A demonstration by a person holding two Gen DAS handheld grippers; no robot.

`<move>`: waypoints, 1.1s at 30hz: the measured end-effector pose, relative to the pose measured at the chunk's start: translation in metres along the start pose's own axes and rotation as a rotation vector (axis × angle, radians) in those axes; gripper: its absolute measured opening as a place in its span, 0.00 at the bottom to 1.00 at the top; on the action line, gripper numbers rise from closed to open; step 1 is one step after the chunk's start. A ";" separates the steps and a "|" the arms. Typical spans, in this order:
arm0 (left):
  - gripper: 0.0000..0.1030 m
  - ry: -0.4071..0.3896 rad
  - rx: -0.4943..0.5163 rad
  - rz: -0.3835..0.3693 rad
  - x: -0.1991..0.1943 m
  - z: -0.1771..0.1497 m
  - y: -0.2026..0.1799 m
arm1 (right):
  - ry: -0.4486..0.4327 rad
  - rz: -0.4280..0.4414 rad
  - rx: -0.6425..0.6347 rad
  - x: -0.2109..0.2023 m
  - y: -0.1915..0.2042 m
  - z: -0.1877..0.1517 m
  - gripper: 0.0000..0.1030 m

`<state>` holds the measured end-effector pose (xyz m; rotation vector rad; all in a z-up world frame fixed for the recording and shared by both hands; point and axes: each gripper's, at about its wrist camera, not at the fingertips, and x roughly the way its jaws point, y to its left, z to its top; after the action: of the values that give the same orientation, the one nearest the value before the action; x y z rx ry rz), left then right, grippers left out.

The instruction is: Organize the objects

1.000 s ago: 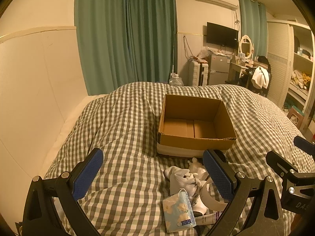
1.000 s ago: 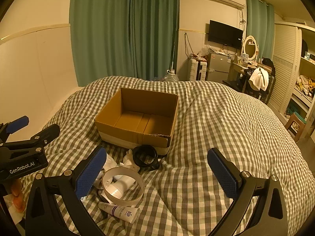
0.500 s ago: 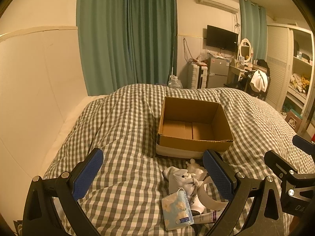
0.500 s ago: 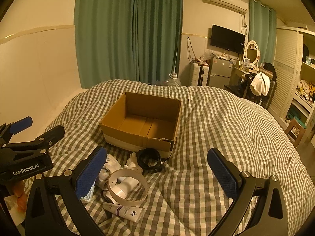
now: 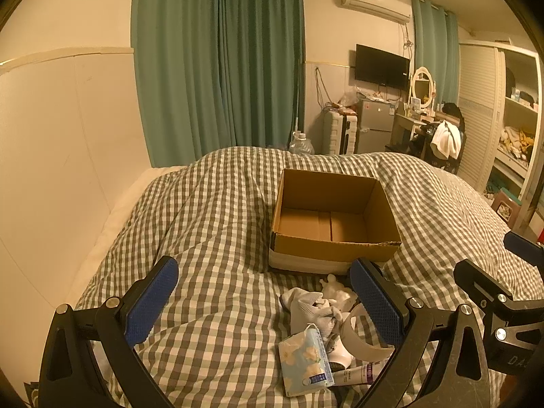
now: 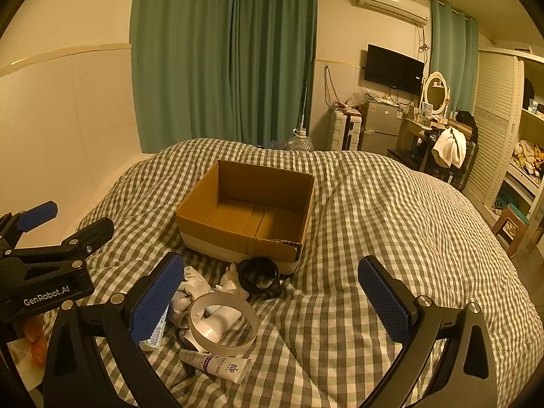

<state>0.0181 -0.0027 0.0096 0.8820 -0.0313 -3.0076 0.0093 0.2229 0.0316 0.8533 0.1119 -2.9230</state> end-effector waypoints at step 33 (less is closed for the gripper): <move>1.00 0.309 0.061 -0.076 0.071 -0.073 -0.018 | 0.163 0.034 -0.014 0.051 0.004 -0.038 0.99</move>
<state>-0.0019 0.0130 -0.0906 1.3725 -0.0898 -2.9123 -0.0128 0.2191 -0.0277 1.0796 0.1288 -2.8140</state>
